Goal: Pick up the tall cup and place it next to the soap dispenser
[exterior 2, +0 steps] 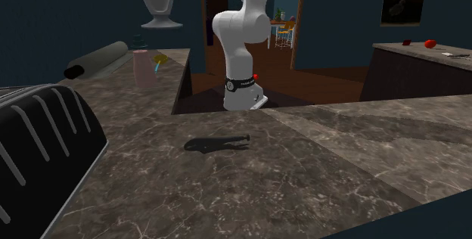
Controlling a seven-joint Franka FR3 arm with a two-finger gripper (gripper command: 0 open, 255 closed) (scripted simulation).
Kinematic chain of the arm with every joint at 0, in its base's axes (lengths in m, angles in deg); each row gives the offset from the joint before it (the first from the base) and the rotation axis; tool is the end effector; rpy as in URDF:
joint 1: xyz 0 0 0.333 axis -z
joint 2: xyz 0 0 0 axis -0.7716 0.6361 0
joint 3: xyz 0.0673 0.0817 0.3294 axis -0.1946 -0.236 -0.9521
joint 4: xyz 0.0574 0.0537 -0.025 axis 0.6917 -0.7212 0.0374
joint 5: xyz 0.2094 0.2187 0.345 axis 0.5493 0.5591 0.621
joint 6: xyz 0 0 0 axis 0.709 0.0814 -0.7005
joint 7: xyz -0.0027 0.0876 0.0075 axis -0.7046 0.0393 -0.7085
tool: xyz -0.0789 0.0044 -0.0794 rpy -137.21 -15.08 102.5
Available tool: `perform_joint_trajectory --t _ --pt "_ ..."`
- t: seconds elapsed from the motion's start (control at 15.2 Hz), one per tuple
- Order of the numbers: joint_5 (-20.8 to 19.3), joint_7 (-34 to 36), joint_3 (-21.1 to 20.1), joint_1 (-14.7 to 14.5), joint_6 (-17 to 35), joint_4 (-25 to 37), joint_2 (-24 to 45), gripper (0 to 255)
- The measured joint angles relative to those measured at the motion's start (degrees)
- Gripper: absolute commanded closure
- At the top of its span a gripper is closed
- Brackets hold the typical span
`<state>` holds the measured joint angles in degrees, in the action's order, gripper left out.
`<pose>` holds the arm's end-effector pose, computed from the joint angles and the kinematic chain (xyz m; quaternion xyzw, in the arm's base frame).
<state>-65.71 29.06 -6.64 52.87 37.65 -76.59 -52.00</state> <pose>0.3760 -0.0184 0.7373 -0.9889 0.1474 0.0201 0.0029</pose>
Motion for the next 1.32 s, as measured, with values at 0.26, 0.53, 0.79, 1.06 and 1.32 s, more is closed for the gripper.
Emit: perform_joint_trajectory --t 0.26,0.53,0.79,1.06,1.32 --pt "-3.3 -6.3 5.1 1.3 -0.7 -0.1 -0.9 255" --pt "-6.2 -12.1 9.9 2.4 -0.5 0.6 -0.3 255" --pt "-9.2 -18.3 14.8 3.6 -0.8 2.1 0.2 255" --pt "-11.2 -23.6 19.4 4.2 -0.2 4.4 2.5 255" --pt "-13.2 -30.4 25.1 4.9 0.6 7.7 5.6 255"
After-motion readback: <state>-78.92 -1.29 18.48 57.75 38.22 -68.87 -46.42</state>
